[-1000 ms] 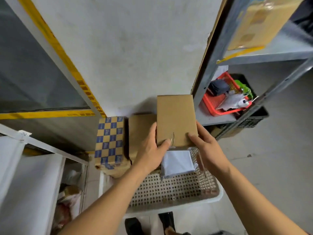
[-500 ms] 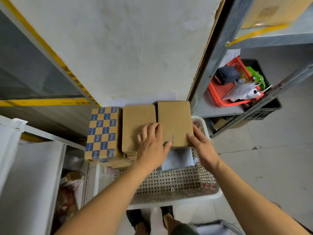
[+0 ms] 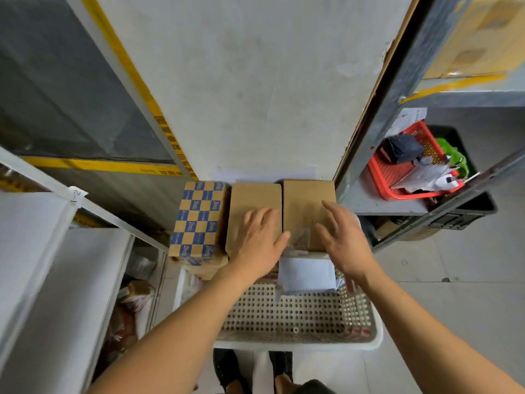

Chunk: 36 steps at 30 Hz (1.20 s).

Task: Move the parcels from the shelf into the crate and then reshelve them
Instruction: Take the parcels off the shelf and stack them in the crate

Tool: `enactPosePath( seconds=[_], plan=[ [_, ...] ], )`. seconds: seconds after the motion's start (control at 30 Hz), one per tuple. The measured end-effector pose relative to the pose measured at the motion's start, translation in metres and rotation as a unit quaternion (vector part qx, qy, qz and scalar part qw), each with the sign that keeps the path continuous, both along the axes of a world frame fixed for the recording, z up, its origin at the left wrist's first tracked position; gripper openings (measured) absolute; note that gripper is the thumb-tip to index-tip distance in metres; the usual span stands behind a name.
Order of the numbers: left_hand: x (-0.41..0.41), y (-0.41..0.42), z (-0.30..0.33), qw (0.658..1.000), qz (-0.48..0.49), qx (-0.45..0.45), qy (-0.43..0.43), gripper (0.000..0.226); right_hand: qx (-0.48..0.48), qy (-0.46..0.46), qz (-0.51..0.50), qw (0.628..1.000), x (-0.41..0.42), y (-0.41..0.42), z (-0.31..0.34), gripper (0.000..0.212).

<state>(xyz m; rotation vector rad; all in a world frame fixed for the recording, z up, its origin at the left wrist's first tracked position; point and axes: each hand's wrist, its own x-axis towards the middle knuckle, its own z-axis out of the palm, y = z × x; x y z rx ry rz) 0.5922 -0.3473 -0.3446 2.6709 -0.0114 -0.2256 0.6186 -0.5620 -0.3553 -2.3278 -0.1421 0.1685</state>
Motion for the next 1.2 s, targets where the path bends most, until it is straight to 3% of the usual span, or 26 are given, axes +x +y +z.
enactPosePath(
  seconds=[0.3,0.5,0.83,0.97,1.2],
  plan=[
    [-0.053,0.095,0.066,0.990,0.128,0.017,-0.057,0.063,0.016,0.001,0.158,0.987,0.001,0.100,0.064,0.046],
    [-0.131,0.189,0.104,0.959,0.266,0.018,-0.094,0.062,0.035,-0.030,0.275,0.960,-0.026,0.212,0.108,0.043],
    [-0.342,0.355,0.178,0.866,0.459,0.084,-0.179,0.060,0.096,-0.076,0.469,0.875,-0.162,0.449,0.192,0.046],
    [-0.435,0.413,0.199,0.809,0.528,0.123,-0.227,0.067,0.128,-0.092,0.543,0.825,-0.241,0.535,0.221,0.047],
    [-0.582,0.462,0.225,0.714,0.634,0.168,-0.244,0.059,0.183,-0.116,0.650,0.729,-0.380,0.655,0.250,0.048]
  ],
)
